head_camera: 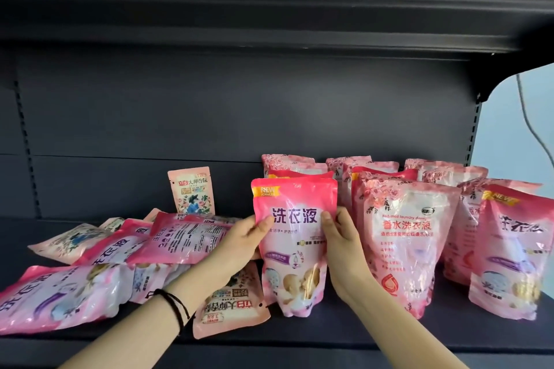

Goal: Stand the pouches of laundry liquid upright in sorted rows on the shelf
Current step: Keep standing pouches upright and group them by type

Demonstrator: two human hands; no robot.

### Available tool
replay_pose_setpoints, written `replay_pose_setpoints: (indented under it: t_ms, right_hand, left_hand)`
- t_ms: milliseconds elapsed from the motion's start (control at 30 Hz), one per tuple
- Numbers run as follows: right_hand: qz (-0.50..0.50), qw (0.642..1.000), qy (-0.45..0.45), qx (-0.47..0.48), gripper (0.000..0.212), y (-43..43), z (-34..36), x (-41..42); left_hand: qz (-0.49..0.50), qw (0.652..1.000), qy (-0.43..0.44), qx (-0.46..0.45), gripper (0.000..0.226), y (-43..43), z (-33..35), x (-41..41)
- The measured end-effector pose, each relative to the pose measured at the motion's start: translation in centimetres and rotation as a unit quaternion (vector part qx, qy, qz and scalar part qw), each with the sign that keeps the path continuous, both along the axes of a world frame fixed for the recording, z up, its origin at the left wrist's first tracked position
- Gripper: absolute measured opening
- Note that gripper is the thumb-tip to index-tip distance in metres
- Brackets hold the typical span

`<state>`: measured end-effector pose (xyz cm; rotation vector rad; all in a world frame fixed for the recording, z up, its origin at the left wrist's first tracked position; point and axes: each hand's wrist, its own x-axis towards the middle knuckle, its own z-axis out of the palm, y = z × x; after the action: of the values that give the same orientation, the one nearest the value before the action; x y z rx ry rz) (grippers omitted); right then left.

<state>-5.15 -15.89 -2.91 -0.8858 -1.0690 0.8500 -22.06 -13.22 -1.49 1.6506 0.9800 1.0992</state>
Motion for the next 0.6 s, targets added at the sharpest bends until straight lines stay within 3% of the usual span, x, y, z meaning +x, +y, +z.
replay_pose_setpoints:
  t_ms: [133, 267, 600]
  right_hand:
    - [-0.004, 0.996, -0.073, -0.048, 0.02, -1.1, -0.2, 1.2]
    - [0.031, 0.978, -0.182, -0.1, 0.028, -3.0, -2.5, 1.7]
    - [-0.066, 0.956, -0.277, -0.072, 0.011, -2.5, -3.8, 3.2]
  left_hand:
    - [-0.026, 0.997, 0.064, 0.024, 0.028, -0.3, -0.2, -0.9]
    - [-0.04, 0.997, 0.066, 0.0, 0.053, -0.5, -1.6, -1.1]
    - [-0.057, 0.998, 0.028, 0.007, 0.046, 0.6, -3.2, 1.7]
